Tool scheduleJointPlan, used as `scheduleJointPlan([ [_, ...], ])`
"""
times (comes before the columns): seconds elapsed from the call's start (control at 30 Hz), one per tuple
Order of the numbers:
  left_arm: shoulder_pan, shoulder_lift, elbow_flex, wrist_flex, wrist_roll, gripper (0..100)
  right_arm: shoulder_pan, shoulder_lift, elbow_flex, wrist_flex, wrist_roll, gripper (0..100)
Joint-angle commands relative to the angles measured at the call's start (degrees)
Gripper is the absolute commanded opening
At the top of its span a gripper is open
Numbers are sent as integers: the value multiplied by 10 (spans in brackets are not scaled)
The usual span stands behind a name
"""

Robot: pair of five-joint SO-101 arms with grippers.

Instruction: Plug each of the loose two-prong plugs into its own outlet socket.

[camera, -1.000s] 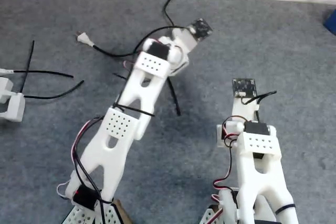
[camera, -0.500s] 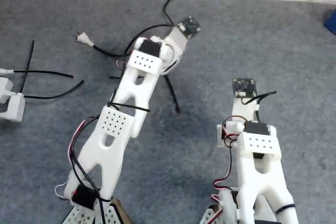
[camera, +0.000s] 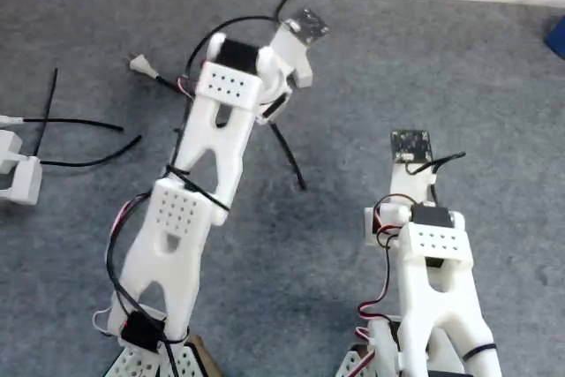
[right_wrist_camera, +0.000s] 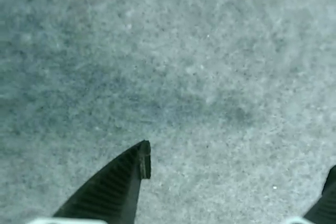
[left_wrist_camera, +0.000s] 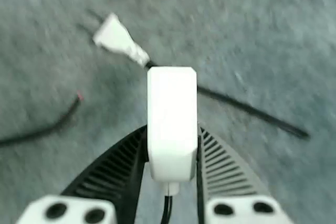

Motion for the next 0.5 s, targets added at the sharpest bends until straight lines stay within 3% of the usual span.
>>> scheduleJointPlan([
  [0.0, 26, -207, 283, 10, 9, 5, -5, -6, 1, -20, 1, 475],
  [0.17, 65, -414, 544, -7, -44, 5, -5, -6, 1, -20, 1, 475],
  [0.33, 73, -503, 764, -121, -117, 6, -5, -6, 1, -20, 1, 475],
  [0.47, 58, -517, 903, -223, -225, 7, -6, -6, 1, -20, 1, 475],
])
